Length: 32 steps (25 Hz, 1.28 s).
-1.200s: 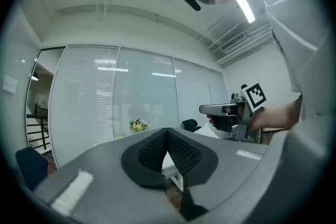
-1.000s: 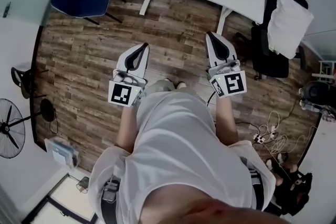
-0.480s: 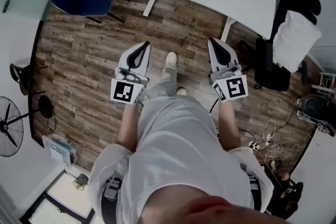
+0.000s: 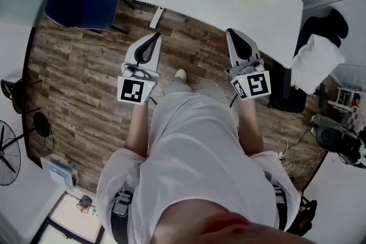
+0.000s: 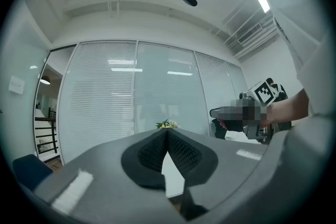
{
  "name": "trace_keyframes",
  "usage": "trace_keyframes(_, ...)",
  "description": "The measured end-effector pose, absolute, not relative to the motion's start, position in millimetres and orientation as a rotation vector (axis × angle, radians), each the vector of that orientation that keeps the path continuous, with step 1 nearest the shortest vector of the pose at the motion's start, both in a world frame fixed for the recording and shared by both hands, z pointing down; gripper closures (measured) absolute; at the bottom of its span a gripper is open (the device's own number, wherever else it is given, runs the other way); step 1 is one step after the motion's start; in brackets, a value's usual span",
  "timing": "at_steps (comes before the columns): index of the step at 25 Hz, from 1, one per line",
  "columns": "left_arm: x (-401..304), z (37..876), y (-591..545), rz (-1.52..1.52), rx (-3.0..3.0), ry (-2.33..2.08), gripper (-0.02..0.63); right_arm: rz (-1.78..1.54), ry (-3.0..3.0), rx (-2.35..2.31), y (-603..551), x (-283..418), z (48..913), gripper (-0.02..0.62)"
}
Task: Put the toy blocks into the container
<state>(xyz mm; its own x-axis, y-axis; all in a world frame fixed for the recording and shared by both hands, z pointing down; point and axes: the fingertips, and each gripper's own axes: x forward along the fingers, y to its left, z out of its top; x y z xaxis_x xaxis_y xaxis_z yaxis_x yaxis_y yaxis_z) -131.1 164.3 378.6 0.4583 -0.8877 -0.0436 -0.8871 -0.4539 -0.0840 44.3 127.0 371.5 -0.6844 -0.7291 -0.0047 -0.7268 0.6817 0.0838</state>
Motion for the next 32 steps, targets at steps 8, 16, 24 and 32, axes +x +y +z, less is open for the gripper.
trace_keyframes(8,-142.3,381.7,67.8,-0.007,-2.564,1.665,0.607,-0.134,-2.858,1.132,13.3,19.0,383.4,0.594)
trace_keyframes(16,-172.0,399.4,-38.9,-0.007,-2.371,1.890,0.607,-0.094,-2.907,0.950,-133.0,-5.0,438.1,0.594)
trace_keyframes(24,-214.2,414.4,-94.1,-0.006,-2.236,2.097,0.607,-0.005,-2.799,0.714,-214.0,-76.4,524.8,0.591)
trace_keyframes(32,-234.6,413.6,-105.9,0.016,-2.248,2.094,0.607,0.169,-2.354,0.372,-219.1,-176.2,703.4,0.340)
